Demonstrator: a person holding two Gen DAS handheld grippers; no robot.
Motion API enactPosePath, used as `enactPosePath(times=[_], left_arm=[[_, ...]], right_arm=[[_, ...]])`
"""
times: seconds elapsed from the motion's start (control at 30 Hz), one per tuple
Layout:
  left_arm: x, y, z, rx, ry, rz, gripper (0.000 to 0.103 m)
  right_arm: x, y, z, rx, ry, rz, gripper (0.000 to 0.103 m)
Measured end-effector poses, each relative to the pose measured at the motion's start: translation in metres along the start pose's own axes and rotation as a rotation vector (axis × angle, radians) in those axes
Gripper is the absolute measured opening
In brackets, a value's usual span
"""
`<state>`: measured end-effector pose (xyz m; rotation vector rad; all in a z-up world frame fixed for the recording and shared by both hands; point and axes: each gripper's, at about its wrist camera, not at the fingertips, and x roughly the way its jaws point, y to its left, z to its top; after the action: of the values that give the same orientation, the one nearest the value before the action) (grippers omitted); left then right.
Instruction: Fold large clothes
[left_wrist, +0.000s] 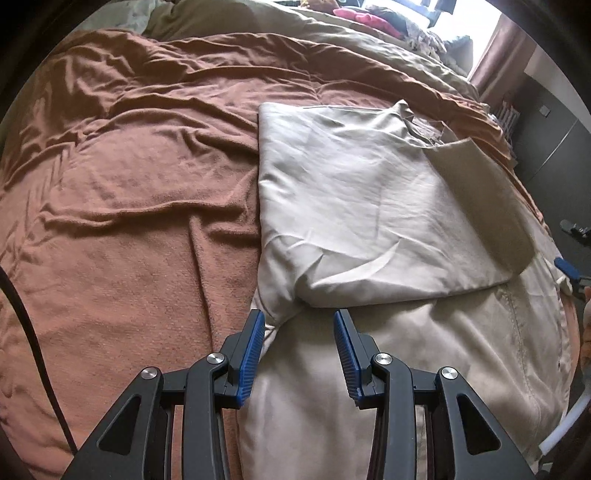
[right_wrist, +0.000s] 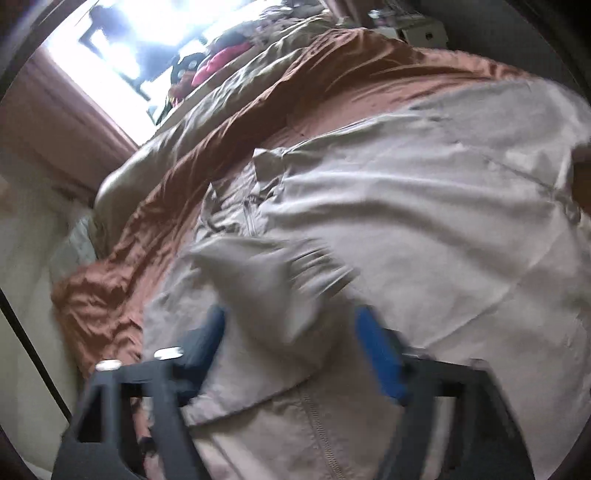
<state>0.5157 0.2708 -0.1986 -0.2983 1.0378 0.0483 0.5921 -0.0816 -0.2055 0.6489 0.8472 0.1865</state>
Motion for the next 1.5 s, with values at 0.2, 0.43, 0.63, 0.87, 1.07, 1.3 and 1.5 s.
enactPosePath(times=[0.2, 0.43, 0.63, 0.87, 1.07, 1.3, 1.5], left_arm=[[0.001, 0.003, 0.001, -0.008, -0.006, 0.005, 0.041], [0.012, 0.011, 0.001, -0.022, 0.002, 0.016, 0.041], [0.021, 0.014, 0.0, -0.027, 0.013, 0.02, 0.041], [0.026, 0.013, 0.0, -0.029, 0.015, 0.037, 0.041], [0.024, 0.016, 0.002, -0.039, 0.013, 0.049, 0.041], [0.021, 0.015, 0.001, -0.058, 0.009, 0.034, 0.041], [0.003, 0.001, -0.003, -0.036, -0.02, 0.025, 0.041]], right_arm=[[0.026, -0.022, 0.004, 0.044, 0.062, -0.01, 0.078], [0.071, -0.027, 0.02, 0.056, 0.094, -0.044, 0.059], [0.075, -0.045, 0.032, 0.107, 0.014, 0.048, 0.015], [0.013, 0.01, 0.035, -0.111, -0.239, 0.076, 0.01], [0.047, -0.024, 0.036, 0.073, -0.06, -0.062, 0.011], [0.056, -0.095, 0.036, 0.464, 0.012, 0.248, 0.043], [0.026, -0.065, 0.04, 0.349, -0.045, 0.202, 0.066]])
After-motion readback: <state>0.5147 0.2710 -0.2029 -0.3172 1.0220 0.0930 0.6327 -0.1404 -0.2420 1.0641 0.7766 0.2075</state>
